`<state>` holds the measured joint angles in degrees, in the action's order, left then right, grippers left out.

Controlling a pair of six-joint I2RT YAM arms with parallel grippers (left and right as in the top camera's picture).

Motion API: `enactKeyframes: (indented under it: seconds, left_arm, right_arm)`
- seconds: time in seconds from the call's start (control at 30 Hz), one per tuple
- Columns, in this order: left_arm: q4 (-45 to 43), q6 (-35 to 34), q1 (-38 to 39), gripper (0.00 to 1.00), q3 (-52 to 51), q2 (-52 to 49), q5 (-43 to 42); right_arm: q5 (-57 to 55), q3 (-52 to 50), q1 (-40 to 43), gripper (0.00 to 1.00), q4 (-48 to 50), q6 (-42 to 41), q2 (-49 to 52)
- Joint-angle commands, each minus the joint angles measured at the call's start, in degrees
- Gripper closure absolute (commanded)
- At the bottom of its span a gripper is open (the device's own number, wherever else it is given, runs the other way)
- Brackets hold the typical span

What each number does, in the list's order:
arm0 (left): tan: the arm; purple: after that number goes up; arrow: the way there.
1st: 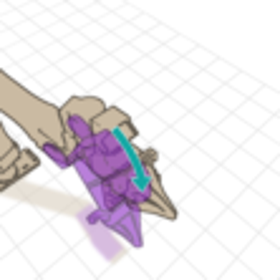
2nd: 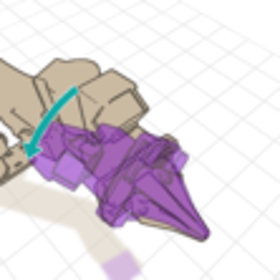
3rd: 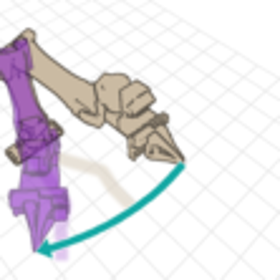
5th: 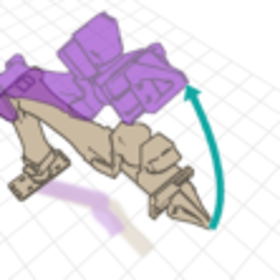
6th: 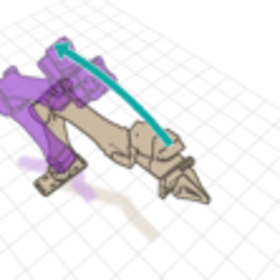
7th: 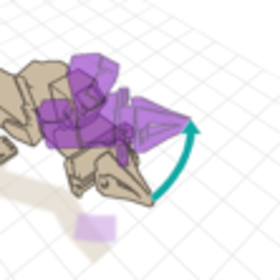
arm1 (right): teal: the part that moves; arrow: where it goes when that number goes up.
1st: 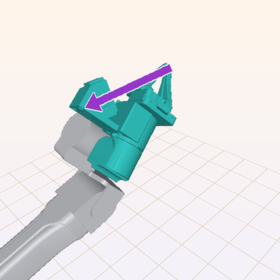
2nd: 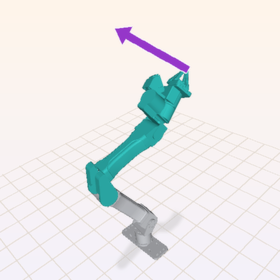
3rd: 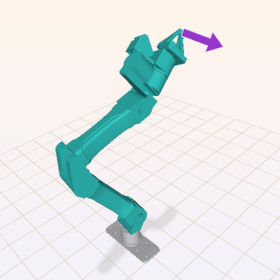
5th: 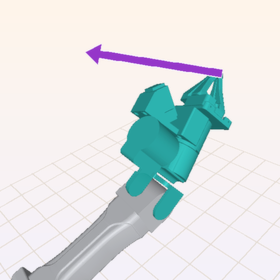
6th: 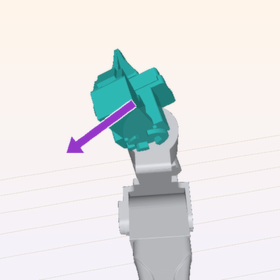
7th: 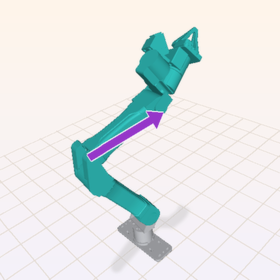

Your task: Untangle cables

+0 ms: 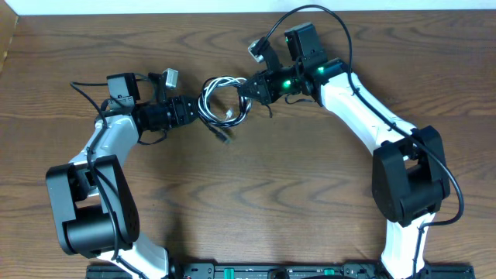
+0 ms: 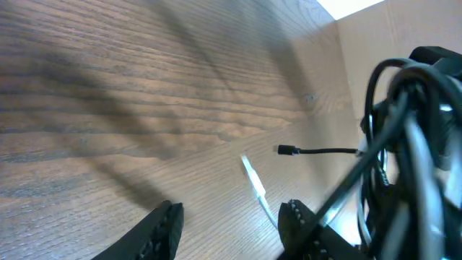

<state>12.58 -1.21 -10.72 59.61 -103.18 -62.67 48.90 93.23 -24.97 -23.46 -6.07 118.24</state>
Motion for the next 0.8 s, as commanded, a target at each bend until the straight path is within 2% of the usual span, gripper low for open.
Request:
enactKeyframes:
  seconds: [0.0,0.23,0.37,0.63,0.7,0.77]
  left_arm:
    - [-0.1,1.4,0.1,0.53,0.2,0.5,-1.3]
    - [-0.1,1.4,0.1,0.53,0.2,0.5,-0.2]
    - [0.4,0.6,0.1,0.57,0.2,0.5,6.1]
    - [0.4,0.5,0.2,0.57,0.2,0.5,6.5]
    - [0.6,0.0,0.1,0.57,0.2,0.5,9.2]
    - [1.6,-4.1,0.1,0.56,0.2,0.5,17.1]
  right_arm:
    - [6.8,0.2,0.5,0.99,0.8,-0.8,-0.8]
    - [9.9,0.2,0.9,0.99,0.7,-1.1,-0.8]
    - [16.0,0.2,1.3,0.99,0.8,0.7,-0.8]
    - [17.1,0.1,0.6,0.99,0.1,1.0,-0.8]
    - [17.0,0.1,0.6,0.99,-0.2,1.0,-0.8]
    - [17.0,0.1,0.6,0.99,-0.7,1.0,-0.8]
